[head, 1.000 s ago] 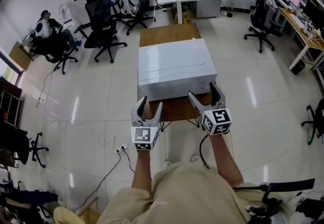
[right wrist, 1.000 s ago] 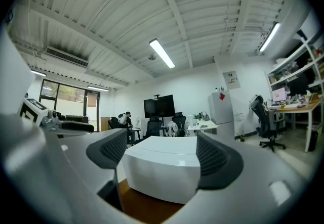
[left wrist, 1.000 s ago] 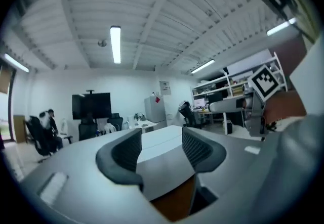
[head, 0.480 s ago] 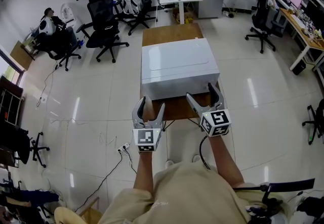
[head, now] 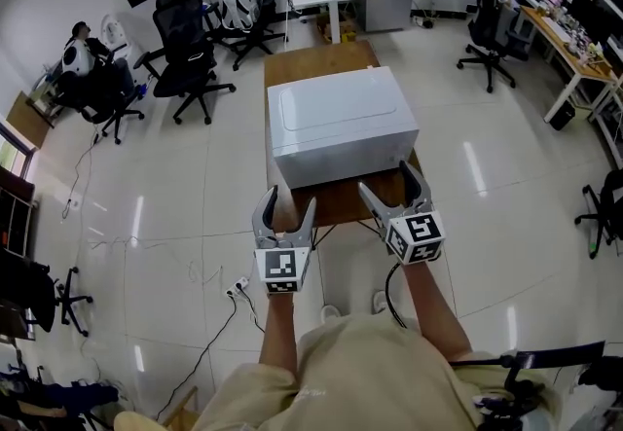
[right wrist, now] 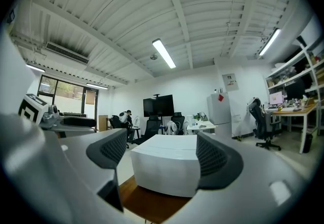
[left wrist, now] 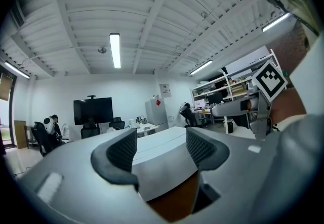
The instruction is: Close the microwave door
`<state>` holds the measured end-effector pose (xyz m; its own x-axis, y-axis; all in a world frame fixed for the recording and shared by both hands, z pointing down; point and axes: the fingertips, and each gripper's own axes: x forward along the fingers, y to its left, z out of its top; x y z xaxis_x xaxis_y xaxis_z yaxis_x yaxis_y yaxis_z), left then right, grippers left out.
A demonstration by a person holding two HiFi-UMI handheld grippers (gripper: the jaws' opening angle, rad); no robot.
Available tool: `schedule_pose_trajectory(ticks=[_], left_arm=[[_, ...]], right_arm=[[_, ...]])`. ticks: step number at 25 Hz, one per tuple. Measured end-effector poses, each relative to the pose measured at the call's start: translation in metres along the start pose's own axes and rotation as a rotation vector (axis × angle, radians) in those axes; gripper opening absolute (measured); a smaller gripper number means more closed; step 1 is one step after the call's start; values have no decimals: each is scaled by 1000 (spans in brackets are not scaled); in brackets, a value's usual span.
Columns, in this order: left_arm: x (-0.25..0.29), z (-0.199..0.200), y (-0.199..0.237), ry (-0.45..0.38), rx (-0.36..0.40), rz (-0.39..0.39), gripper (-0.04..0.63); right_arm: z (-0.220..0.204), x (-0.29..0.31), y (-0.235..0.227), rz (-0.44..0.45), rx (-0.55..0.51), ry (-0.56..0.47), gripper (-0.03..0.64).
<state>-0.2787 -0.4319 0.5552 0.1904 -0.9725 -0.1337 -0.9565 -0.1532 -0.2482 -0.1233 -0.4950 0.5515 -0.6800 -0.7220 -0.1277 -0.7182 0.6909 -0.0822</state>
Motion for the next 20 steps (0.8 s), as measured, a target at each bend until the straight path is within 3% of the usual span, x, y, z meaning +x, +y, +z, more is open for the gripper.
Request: schedule_pose_trajectory(ticks=[10, 15, 20], left_arm=[[-43, 2, 55, -18, -85, -42, 285], [-110, -22, 34, -24, -96, -25, 287], [-170, -1, -16, -54, -64, 5, 286]], right_arm=[[11, 1, 78, -76, -81, 15, 416], [-4, -45, 127, -42, -107, -21, 416], [1, -120, 150, 5, -107, -76, 416]])
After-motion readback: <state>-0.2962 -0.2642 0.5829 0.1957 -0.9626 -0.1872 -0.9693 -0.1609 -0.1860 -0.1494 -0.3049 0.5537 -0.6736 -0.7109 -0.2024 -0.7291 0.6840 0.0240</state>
